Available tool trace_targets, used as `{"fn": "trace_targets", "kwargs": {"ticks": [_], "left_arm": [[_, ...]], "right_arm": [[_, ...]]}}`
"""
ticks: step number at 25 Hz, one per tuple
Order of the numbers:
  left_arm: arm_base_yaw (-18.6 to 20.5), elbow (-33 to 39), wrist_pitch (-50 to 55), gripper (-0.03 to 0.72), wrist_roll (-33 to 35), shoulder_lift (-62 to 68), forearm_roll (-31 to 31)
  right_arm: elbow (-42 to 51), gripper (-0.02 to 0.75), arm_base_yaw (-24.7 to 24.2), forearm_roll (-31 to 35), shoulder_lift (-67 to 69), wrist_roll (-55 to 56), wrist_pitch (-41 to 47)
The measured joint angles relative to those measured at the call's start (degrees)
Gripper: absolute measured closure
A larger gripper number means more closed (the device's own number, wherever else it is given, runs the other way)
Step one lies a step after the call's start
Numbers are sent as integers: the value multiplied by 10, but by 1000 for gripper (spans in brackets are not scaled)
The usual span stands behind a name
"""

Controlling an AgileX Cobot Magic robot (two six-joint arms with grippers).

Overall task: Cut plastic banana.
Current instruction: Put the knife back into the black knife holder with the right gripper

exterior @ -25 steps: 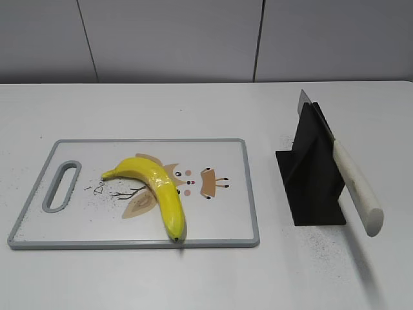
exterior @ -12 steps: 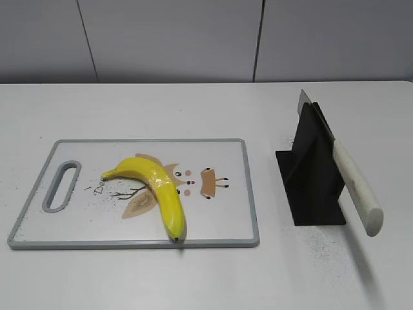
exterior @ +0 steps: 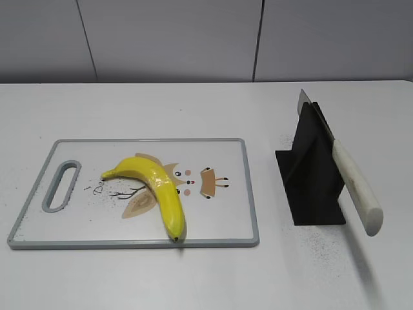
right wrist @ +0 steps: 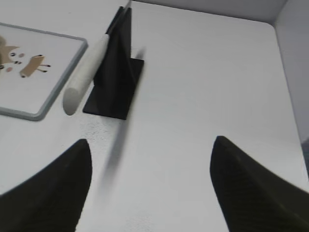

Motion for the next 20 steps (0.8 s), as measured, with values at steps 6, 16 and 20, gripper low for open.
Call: {"fn": "trace_targets", "kwargs": {"ticks": [6, 16, 20], "left_arm": [[0, 0, 0, 197, 0, 0, 0], [0, 0, 0, 197, 0, 0, 0], [0, 0, 0, 197, 0, 0, 0]], "right_arm": [[0, 159, -100, 1, 0, 0, 1], [0, 159, -112, 2, 0, 0, 1], [0, 159, -112, 2, 0, 0, 2]]}}
